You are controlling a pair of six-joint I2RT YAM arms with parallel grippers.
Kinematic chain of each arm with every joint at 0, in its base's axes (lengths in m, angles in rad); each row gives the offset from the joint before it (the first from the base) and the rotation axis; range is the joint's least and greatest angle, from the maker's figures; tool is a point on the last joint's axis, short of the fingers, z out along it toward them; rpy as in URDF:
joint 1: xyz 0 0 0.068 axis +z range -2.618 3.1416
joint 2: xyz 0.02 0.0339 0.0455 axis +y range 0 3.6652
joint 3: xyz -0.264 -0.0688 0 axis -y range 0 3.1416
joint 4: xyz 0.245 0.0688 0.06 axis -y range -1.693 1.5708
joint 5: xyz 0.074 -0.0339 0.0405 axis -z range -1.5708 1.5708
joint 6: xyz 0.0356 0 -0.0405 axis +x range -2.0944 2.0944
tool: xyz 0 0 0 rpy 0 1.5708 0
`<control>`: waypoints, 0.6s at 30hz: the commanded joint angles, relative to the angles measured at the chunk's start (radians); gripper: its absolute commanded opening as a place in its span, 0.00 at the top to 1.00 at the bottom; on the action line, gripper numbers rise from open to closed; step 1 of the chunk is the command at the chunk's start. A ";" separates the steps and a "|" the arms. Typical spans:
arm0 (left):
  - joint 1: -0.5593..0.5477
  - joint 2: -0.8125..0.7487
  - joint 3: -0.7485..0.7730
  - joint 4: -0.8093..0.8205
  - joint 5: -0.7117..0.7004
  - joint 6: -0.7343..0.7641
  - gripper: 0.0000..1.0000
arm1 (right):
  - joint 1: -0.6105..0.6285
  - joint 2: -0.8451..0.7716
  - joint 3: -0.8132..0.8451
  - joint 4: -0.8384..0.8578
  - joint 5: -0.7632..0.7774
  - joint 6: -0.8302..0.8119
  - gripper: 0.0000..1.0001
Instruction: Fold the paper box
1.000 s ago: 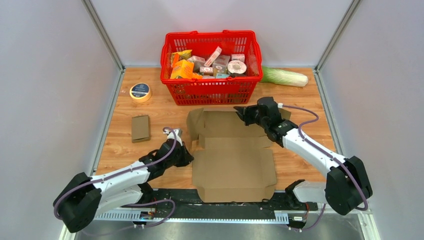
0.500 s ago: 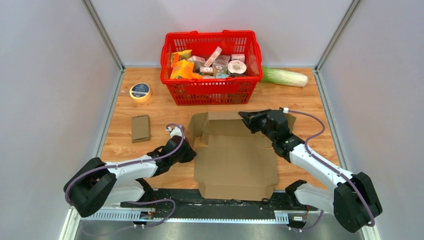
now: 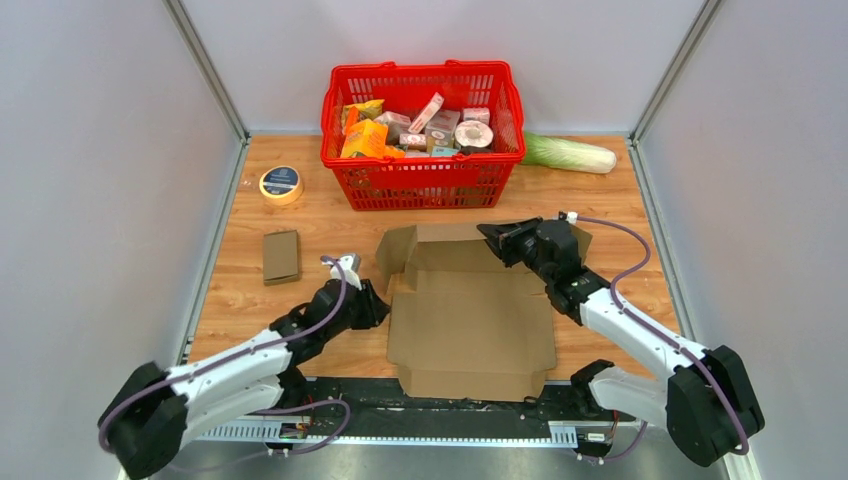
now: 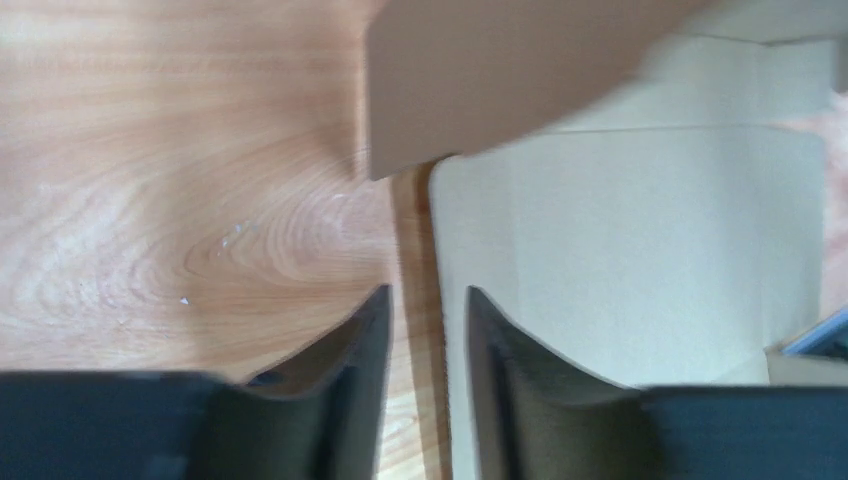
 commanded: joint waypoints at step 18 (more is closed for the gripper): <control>-0.002 0.021 0.509 -0.395 -0.195 0.366 0.44 | -0.001 0.017 0.022 -0.072 -0.024 -0.062 0.96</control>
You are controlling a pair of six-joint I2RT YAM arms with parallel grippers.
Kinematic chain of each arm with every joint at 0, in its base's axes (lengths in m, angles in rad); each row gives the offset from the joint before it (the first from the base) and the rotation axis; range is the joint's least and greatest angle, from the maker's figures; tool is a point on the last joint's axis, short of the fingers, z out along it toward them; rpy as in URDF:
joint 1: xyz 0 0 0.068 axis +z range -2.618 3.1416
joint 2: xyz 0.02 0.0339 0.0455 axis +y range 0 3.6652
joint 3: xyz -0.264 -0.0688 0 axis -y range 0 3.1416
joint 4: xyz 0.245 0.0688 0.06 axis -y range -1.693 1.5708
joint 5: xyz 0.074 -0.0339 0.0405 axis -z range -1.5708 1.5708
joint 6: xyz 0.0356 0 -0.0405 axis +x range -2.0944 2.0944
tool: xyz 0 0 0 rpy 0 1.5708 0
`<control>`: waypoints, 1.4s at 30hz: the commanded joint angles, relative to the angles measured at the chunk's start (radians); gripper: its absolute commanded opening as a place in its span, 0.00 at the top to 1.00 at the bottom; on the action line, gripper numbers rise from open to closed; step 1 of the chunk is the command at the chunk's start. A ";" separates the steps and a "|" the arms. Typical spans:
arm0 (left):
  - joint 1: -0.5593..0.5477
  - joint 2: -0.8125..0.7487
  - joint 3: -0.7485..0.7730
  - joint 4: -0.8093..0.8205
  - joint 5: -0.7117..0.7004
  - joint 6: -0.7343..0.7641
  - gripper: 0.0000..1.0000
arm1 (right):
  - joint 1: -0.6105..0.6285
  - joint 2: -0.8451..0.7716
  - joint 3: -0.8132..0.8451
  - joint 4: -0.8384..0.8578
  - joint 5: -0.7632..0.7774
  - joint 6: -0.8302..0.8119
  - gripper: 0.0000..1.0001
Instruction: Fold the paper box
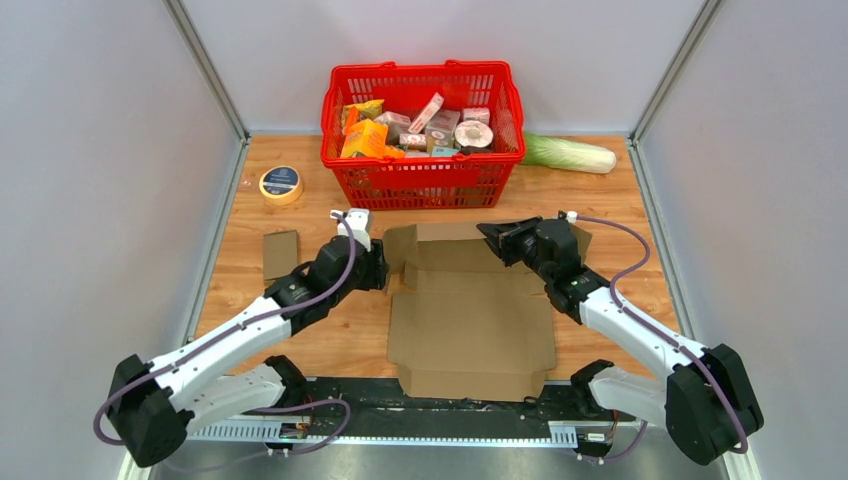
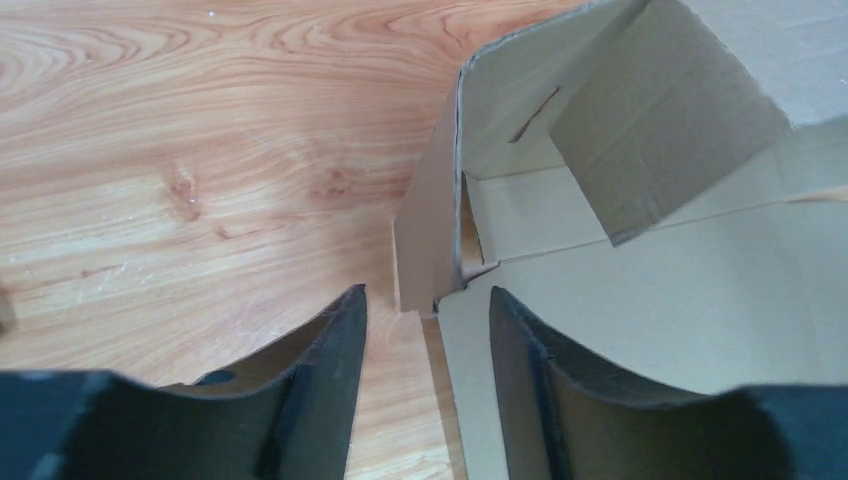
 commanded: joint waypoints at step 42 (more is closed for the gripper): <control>0.003 0.288 0.433 -0.165 0.136 -0.062 1.00 | 0.056 0.013 0.027 -0.101 0.018 -0.111 0.96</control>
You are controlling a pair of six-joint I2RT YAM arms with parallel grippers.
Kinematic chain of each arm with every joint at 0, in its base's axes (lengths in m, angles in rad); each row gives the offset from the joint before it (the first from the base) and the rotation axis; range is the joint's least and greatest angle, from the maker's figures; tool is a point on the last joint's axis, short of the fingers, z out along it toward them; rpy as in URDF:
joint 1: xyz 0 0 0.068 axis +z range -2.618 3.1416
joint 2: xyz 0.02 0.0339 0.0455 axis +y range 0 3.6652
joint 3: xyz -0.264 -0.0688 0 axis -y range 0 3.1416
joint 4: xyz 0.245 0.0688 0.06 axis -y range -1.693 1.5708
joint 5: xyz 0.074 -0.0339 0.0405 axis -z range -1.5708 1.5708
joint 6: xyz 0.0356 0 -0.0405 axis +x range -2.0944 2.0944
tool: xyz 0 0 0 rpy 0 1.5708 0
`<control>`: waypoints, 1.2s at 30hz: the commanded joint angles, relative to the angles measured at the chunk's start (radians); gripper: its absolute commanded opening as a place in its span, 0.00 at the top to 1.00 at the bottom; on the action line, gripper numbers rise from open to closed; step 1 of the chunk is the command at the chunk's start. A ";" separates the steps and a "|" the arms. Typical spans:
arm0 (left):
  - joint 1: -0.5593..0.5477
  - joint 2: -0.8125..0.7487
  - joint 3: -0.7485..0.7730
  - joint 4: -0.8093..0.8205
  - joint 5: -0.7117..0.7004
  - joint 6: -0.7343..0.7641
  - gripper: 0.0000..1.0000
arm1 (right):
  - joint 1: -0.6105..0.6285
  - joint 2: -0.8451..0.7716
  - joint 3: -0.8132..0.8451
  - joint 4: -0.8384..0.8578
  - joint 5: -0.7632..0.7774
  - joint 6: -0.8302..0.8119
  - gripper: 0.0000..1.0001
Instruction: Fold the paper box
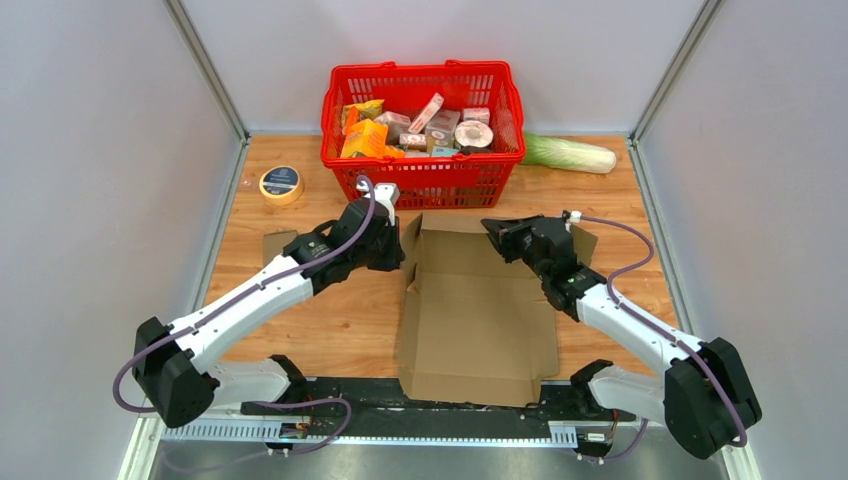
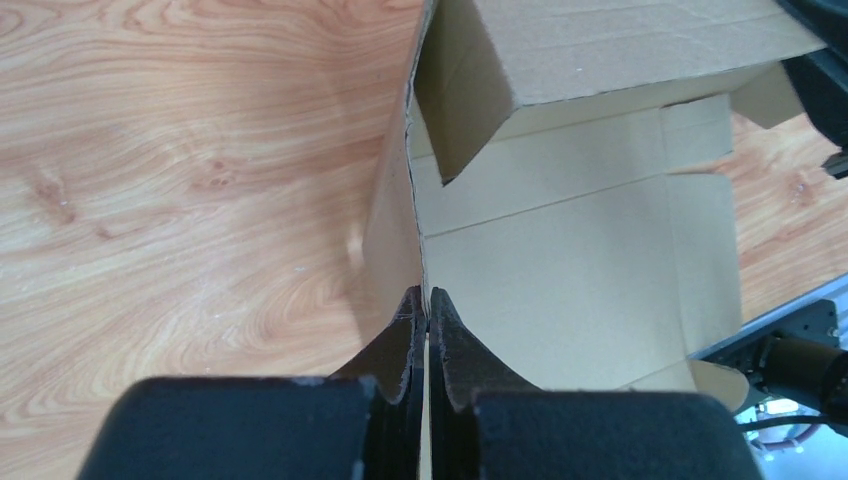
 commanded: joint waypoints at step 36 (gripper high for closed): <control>-0.088 -0.096 -0.701 0.778 -0.024 -0.280 1.00 | -0.076 0.058 0.042 0.020 -0.193 -0.005 0.96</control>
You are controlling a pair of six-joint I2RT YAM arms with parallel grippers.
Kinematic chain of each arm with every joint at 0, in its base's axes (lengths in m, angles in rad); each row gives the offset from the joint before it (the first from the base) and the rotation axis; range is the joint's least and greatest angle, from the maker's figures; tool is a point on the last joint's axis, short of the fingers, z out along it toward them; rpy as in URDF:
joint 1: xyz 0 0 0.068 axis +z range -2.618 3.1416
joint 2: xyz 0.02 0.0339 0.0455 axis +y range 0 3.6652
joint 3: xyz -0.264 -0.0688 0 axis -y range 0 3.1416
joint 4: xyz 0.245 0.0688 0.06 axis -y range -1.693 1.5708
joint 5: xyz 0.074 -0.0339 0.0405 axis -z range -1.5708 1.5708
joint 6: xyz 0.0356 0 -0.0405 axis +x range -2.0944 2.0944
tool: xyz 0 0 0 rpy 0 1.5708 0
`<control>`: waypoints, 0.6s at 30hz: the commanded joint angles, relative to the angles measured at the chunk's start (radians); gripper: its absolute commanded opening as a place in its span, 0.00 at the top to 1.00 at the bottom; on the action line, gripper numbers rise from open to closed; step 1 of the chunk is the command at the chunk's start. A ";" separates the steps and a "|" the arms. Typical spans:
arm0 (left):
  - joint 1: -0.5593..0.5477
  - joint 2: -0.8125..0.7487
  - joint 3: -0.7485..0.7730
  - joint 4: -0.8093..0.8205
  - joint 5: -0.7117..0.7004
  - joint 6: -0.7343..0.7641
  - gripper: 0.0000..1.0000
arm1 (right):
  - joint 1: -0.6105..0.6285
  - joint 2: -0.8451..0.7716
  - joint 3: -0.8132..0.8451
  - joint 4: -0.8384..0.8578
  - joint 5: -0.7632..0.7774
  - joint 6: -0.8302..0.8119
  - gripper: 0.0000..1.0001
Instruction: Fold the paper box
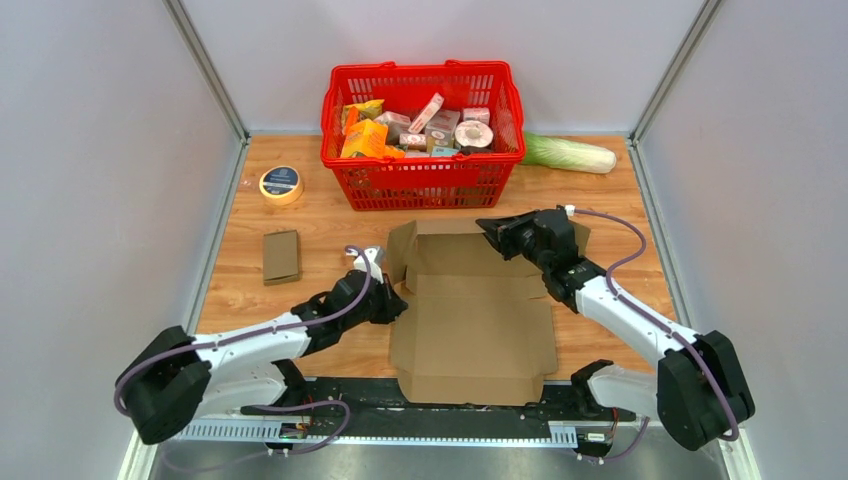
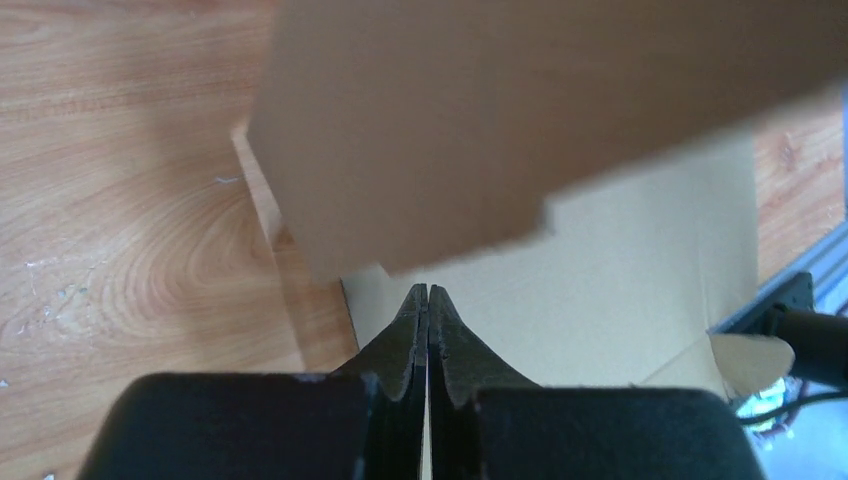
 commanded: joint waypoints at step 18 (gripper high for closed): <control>-0.003 0.250 -0.147 0.219 -0.270 -0.184 1.00 | -0.039 0.044 0.026 0.028 -0.043 -0.004 0.96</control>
